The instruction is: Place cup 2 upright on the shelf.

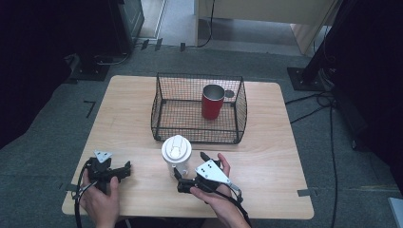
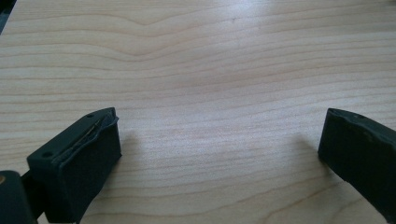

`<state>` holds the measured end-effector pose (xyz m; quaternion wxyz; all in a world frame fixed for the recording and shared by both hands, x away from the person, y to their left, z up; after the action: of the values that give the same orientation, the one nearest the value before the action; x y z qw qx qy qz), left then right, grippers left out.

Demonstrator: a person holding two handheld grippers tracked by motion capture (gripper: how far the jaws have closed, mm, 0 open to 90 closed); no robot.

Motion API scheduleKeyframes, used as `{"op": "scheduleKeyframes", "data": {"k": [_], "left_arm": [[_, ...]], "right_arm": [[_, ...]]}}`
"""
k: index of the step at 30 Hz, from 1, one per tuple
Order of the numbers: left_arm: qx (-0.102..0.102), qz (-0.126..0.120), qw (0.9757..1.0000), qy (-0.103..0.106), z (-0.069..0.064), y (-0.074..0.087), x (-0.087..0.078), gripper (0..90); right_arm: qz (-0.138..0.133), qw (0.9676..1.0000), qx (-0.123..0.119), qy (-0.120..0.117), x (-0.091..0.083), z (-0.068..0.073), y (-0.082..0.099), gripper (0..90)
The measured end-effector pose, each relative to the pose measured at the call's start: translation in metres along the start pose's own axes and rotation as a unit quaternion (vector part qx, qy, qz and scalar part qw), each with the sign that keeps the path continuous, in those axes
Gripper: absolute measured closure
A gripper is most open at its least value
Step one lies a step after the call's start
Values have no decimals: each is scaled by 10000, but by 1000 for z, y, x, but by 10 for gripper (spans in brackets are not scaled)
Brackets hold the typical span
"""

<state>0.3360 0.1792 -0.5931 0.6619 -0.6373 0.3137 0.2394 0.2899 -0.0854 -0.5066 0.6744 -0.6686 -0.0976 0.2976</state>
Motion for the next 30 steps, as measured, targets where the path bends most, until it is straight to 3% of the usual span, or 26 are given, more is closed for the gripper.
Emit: {"op": "scheduleKeyframes", "data": {"k": [5, 9, 19, 24, 25, 28, 30], "left_arm": [[1, 4, 10000, 3, 0, 0, 0, 0], [-8, -2, 10000, 4, 0, 0, 0, 0], [-9, -8, 10000, 1, 0, 0, 0, 0], [-13, -10, 10000, 1, 0, 0, 0, 0], [-13, -10, 10000, 2, 0, 0, 0, 0], [-16, -12, 10000, 1, 0, 0, 0, 0], [-18, -13, 10000, 2, 0, 0, 0, 0]], "right_arm": [[-45, 9999, 91, 51, 5, 5, -3, 0], [-79, 9997, 5, 239, 11, 10, -7, 0], [-114, 9978, 109, 645, 23, 14, -12, 0], [-198, 9959, 132, 876, 28, 16, -18, 0], [-268, 9942, 117, 1037, 29, 15, -22, 0], [-321, 9921, 50, 1214, 31, 16, -26, 0], [-297, 9918, 54, 1242, 33, 19, -27, 0]]}}
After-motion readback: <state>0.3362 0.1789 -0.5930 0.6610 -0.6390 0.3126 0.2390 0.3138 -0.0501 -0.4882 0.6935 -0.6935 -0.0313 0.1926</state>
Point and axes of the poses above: each handheld gripper's, and its own axes: x roughly forward along the jaws, y roughly out of its underside, z roughly to its left, the point moved 10 cm from there along x, roughly forward along the jaws, and after that the axes turned 2 degrees about -x, right-handed, at the moved point
